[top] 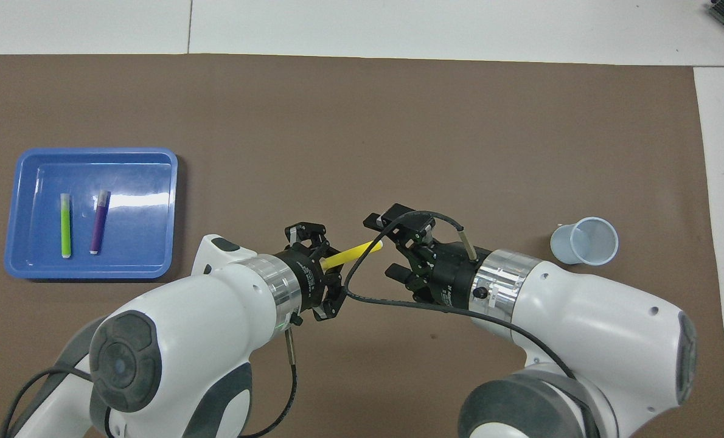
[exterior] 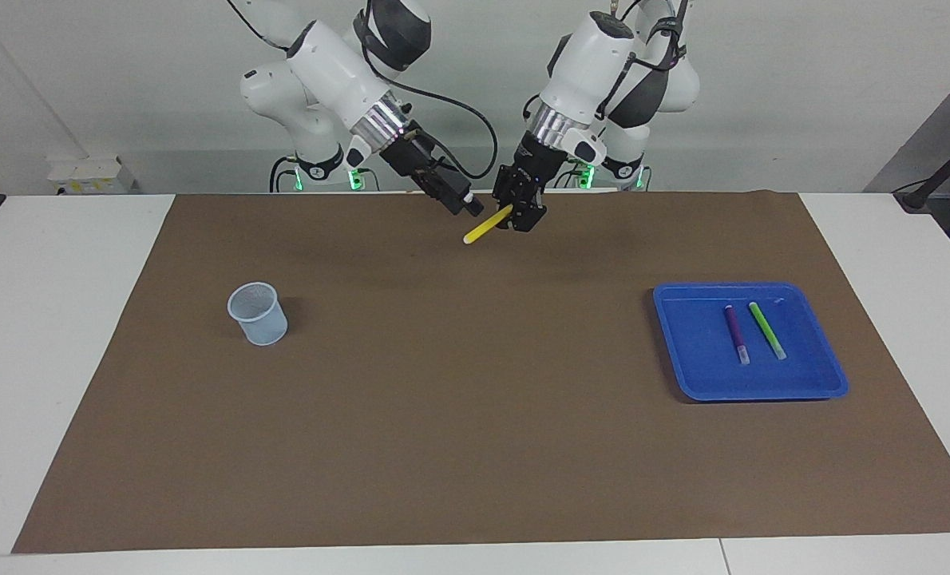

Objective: Right arm passes pens to left for tray arrangement
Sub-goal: 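Open the right gripper and withdraw it toward the cup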

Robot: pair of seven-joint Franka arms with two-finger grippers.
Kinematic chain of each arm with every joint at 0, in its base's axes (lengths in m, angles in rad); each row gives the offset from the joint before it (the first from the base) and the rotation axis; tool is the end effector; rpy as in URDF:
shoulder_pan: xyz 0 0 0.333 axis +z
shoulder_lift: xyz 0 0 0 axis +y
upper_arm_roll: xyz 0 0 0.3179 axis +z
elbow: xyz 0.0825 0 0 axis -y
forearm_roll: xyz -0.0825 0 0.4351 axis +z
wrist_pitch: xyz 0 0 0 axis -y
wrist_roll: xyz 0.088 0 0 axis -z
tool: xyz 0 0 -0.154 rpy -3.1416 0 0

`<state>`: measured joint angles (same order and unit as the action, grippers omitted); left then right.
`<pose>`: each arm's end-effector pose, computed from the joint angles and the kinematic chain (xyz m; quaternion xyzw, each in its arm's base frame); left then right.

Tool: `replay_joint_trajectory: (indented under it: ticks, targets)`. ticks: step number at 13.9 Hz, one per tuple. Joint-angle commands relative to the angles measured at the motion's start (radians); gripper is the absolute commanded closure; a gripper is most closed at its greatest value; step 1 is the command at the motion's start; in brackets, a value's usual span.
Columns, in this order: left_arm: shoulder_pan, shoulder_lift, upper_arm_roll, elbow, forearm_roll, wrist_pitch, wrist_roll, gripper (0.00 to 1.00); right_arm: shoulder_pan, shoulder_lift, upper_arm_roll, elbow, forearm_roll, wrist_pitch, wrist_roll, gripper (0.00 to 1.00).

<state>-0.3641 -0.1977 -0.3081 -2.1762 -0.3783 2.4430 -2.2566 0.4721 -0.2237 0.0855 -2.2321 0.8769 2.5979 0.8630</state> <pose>0.4599 -0.3864 0.4616 0.5970 0.7604 -0.0965 0.2369 0.5054 0.3207 0.4734 -0.8161 0.4113 -0.0012 0.4061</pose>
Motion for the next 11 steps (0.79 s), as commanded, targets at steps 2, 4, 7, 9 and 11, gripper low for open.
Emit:
replay_joint_trajectory:
  ticks: [2,4,7,9,11]
  targets:
    - [-0.012,-0.006,0.01,0.007,0.009,-0.021,-0.023,1.0,-0.029,-0.016,0.004,-0.003,-0.012,-0.039,-0.022,0.0]
    - [-0.012,-0.006,0.01,0.007,0.009,-0.021,-0.021,1.0,-0.042,-0.017,-0.003,0.003,-0.025,-0.105,-0.085,0.0]
    - [-0.01,-0.006,0.01,0.009,0.009,-0.021,-0.021,1.0,-0.146,-0.017,-0.001,0.034,-0.097,-0.286,-0.264,0.0]
    - [-0.006,-0.008,0.009,0.007,0.009,-0.021,-0.014,1.0,-0.225,-0.013,-0.001,0.064,-0.159,-0.413,-0.394,0.0]
    - [-0.001,-0.008,0.01,0.007,0.009,-0.021,-0.003,1.0,-0.28,-0.014,-0.001,0.071,-0.216,-0.494,-0.534,0.0]
